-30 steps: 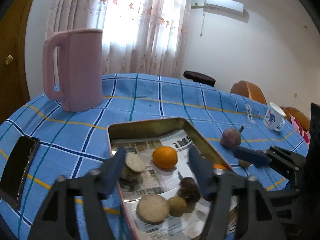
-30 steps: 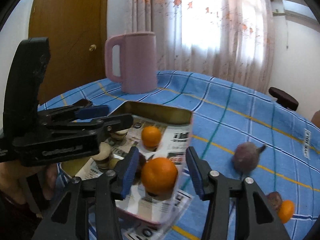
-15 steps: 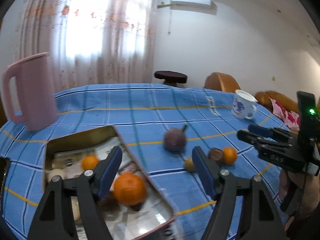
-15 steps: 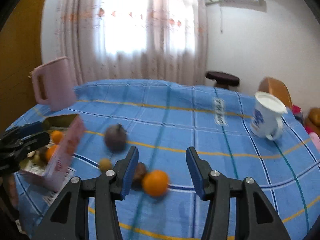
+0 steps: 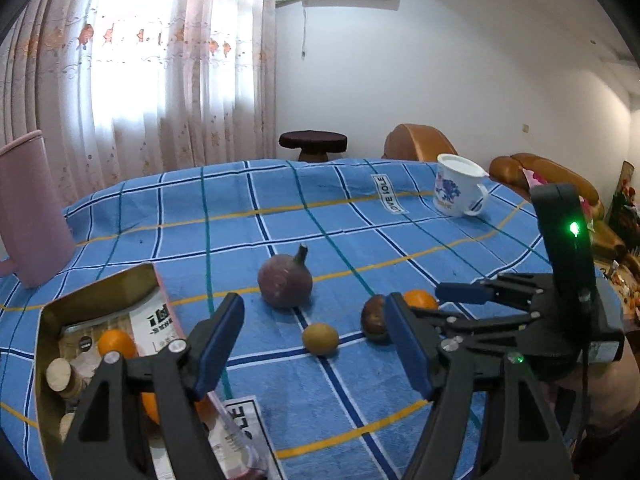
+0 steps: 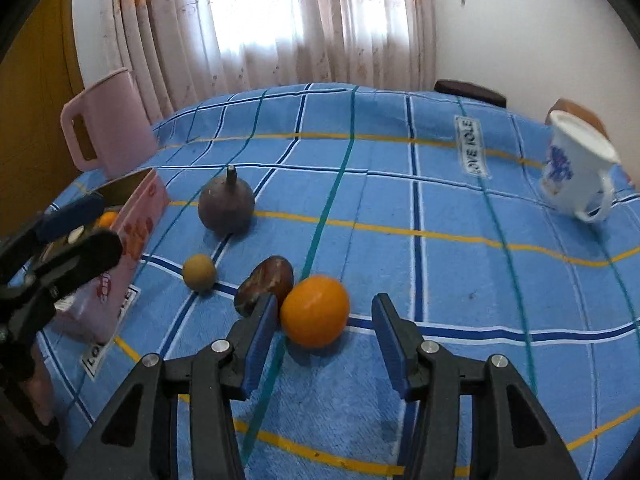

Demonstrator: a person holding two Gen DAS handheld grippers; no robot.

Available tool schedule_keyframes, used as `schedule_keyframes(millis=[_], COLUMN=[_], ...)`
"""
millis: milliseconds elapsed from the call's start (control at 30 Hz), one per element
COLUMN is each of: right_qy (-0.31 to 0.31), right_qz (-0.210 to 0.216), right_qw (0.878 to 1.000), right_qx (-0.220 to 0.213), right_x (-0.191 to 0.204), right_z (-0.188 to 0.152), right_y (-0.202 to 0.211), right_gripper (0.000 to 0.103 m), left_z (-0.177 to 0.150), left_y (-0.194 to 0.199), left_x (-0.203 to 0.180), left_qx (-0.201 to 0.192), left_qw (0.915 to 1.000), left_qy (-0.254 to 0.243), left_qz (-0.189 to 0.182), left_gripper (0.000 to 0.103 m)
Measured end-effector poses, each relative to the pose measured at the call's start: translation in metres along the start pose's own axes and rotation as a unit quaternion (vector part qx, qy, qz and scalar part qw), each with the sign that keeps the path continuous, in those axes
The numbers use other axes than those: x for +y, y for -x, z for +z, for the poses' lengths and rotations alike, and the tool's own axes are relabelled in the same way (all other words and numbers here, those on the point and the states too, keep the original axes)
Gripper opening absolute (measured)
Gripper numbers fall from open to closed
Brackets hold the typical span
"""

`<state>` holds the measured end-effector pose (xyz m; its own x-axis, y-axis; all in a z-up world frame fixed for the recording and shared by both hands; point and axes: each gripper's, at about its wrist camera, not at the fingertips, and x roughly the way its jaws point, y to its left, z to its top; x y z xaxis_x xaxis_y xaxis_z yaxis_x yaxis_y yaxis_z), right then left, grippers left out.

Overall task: Organize fruits
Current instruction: 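Grasp a small orange with the right tool while the left tool grasps the brown round fruit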

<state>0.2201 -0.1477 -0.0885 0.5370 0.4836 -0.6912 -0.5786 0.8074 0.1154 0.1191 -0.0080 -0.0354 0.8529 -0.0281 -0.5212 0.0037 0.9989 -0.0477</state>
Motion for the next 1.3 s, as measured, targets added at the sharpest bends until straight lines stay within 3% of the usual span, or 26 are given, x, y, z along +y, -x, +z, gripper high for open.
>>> schedule_keyframes(millis=[100, 267, 600, 733, 833, 1000, 1100, 1167, 1300], right_qy=[-0.003, 0.011, -0.023, -0.04, -0.044, -0.041, -0.042, -0.039, -0.037], right_qz=[0.023, 0.007, -0.056, -0.054, -0.051, -0.052, -0.051, -0.052, -0.052], right_qw=[1.0, 1.0, 0.997, 0.996, 0.996, 0.996, 0.996, 0.996, 0.996], right_qx=[0.008, -0.009, -0.049, -0.055, -0.058, -0.059, -0.057, -0.057, -0.061], right_x=[-0.001, 0.005, -0.027, -0.038, -0.039, -0.037, -0.038, -0.037, -0.036], right_z=[0.0, -0.002, -0.006, -0.007, -0.007, -0.007, -0.007, -0.008, -0.008], right_y=[-0.003, 0.007, 0.032, 0.036, 0.038, 0.038, 0.036, 0.036, 0.037], right_gripper=[0.038, 0.037, 0.037, 0.037, 0.037, 0.037, 0.037, 0.037, 0.037], left_z=[-0.001, -0.002, 0.003, 0.007, 0.007, 0.003, 0.005, 0.006, 0.007], left_y=[-0.003, -0.01, -0.04, -0.057, -0.071, -0.089, -0.091, -0.089, -0.085], left_x=[-0.003, -0.012, -0.048, -0.058, -0.063, -0.065, -0.06, -0.055, -0.05], left_qx=[0.005, 0.016, 0.057, 0.082, 0.105, 0.132, 0.133, 0.129, 0.12], left_qw=[1.0, 0.9996, 0.9957, 0.9929, 0.9905, 0.9875, 0.9882, 0.9894, 0.9907], left_qy=[-0.003, -0.017, -0.063, -0.074, -0.076, -0.079, -0.067, -0.06, -0.048], left_qz=[-0.004, -0.015, -0.036, -0.045, -0.047, -0.035, -0.035, -0.032, -0.043], left_gripper=[0.075, 0.075, 0.074, 0.067, 0.049, 0.046, 0.041, 0.031, 0.026])
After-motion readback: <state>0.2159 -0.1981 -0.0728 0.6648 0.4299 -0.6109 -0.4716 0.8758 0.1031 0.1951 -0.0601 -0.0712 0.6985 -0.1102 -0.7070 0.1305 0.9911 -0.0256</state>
